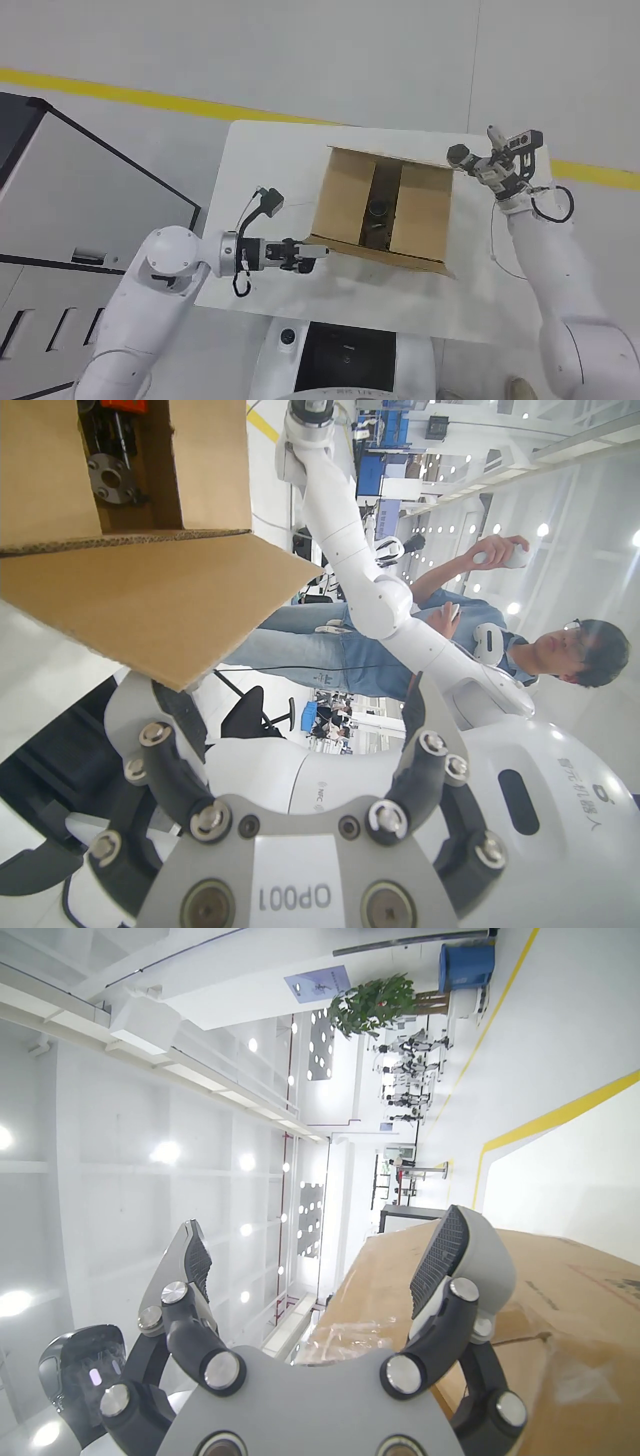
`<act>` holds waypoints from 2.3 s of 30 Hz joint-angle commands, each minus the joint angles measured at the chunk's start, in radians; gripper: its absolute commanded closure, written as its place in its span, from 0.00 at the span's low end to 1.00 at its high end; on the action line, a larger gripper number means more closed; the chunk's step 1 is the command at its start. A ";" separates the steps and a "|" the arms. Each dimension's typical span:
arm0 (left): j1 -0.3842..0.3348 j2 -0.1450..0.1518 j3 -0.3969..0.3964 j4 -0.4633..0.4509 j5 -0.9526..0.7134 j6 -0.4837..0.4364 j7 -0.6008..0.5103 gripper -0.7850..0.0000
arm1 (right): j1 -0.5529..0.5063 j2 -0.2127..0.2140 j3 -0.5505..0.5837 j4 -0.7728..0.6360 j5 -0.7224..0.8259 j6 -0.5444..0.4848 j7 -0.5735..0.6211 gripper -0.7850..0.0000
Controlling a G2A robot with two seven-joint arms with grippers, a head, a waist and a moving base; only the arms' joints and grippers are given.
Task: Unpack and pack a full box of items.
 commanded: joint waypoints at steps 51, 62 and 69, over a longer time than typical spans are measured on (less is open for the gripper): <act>-0.197 -0.050 0.213 0.338 0.158 -0.122 0.498 0.00 | -0.286 0.020 -0.028 -0.442 -0.076 0.273 -0.042 0.00; -0.078 -0.007 -0.003 0.368 0.174 -0.085 0.460 0.00 | -0.294 0.020 -0.047 -0.465 -0.110 0.275 -0.079 0.00; -0.051 -0.003 -0.009 0.373 0.174 -0.101 0.432 0.00 | -0.283 0.022 -0.046 -0.443 -0.113 0.270 -0.073 0.00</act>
